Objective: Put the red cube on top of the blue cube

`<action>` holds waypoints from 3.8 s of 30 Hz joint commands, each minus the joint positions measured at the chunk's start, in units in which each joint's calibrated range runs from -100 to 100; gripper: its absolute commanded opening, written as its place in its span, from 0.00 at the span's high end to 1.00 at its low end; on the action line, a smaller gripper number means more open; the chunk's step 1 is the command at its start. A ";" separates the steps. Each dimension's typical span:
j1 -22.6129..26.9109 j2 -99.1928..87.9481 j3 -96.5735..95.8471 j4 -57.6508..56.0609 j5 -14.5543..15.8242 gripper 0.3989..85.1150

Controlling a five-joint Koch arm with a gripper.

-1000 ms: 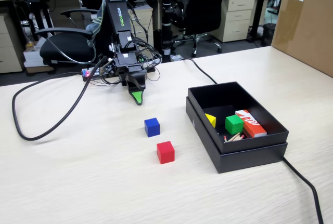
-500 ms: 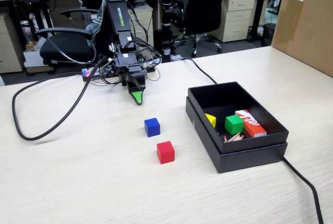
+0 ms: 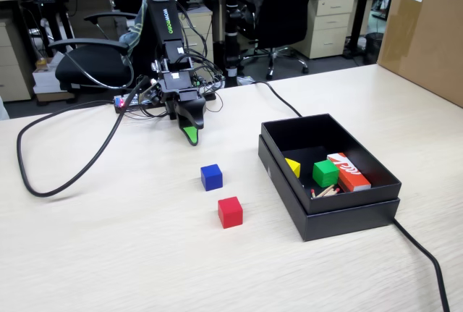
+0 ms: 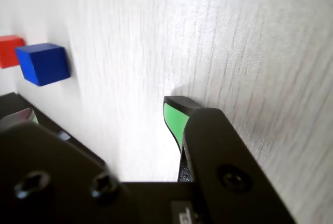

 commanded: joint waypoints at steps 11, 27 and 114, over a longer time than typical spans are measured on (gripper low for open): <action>0.59 12.30 40.51 -22.30 1.03 0.44; -0.44 72.08 98.81 -42.86 2.00 0.48; 0.49 72.08 91.01 -42.86 4.15 0.99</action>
